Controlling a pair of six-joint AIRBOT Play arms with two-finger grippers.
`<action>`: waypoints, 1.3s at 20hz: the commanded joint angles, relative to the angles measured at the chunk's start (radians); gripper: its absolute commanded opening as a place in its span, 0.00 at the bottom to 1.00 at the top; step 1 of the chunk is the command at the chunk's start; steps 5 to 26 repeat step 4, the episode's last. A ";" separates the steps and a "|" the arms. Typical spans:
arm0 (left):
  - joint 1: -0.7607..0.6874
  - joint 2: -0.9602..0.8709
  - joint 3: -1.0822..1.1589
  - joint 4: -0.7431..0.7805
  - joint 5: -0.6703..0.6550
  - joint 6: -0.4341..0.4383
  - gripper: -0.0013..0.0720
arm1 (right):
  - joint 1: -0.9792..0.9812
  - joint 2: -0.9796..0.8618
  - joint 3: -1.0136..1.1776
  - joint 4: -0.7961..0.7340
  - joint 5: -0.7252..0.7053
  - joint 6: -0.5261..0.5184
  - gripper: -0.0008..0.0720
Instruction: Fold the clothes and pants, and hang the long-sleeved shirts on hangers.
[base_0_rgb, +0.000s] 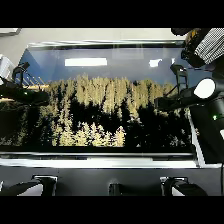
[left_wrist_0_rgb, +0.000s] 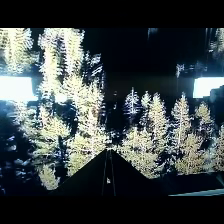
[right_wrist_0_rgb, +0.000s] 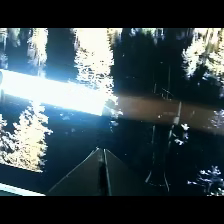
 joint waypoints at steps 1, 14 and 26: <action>-0.001 0.000 -0.002 0.001 0.000 0.000 0.04 | 0.002 0.001 0.001 -0.004 0.001 -0.003 0.06; -0.001 0.000 -0.002 0.002 0.000 0.000 0.04 | 0.002 0.001 0.001 -0.004 0.001 -0.003 0.06; -0.001 0.000 -0.002 0.002 0.000 0.000 0.04 | 0.002 0.001 0.001 -0.004 0.001 -0.003 0.06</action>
